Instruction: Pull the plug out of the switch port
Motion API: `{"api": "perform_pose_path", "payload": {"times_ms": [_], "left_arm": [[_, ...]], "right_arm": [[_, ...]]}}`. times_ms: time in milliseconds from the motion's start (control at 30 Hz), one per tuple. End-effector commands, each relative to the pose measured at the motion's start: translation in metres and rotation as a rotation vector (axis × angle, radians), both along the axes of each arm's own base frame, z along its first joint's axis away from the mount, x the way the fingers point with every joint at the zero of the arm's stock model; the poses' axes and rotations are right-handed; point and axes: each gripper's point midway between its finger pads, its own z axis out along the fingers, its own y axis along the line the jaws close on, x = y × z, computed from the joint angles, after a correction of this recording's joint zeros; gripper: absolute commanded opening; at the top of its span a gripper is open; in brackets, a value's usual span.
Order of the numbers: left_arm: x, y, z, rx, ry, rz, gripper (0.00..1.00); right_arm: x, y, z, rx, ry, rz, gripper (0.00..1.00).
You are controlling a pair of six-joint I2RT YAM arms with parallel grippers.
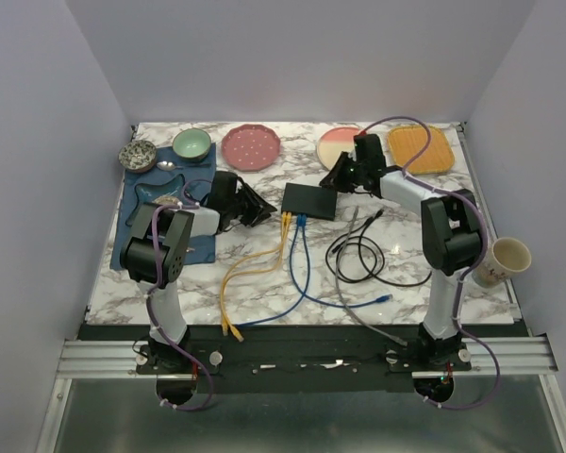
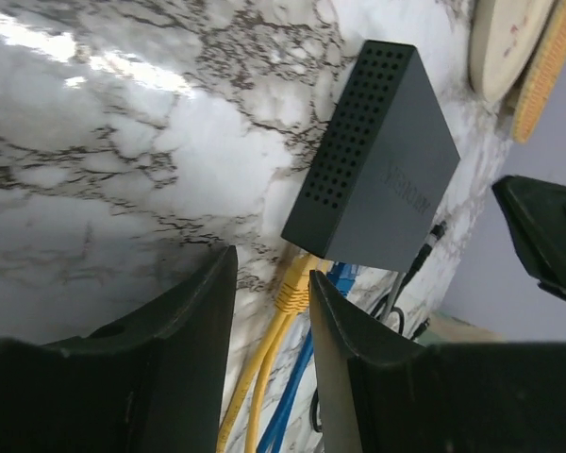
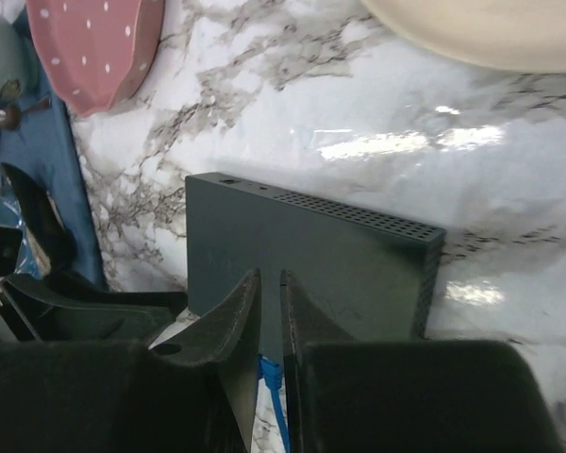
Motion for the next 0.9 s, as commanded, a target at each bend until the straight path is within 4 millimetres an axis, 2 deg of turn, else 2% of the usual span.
{"api": "perform_pose_path", "payload": {"times_ms": [0,133,333,567,867], "left_arm": [[0.004,-0.023,0.019,-0.16,-0.143,-0.066,0.47],[0.001,-0.026,0.011,-0.153,-0.159,-0.073,0.49],[-0.002,-0.034,-0.002,-0.174,-0.149,-0.097,0.51],[-0.002,-0.04,-0.013,-0.244,-0.126,-0.076,0.5],[-0.01,-0.042,-0.008,-0.305,-0.147,-0.086,0.47]], "right_arm": [[-0.017,0.046,0.0,0.093,0.037,0.188,0.22],[-0.024,0.065,-0.011,0.089,0.067,0.246,0.23],[-0.028,0.075,-0.018,0.089,0.095,0.272,0.23],[-0.032,0.073,-0.027,0.066,0.11,0.269,0.23],[-0.033,0.071,-0.037,0.055,0.132,0.257,0.23]]}}
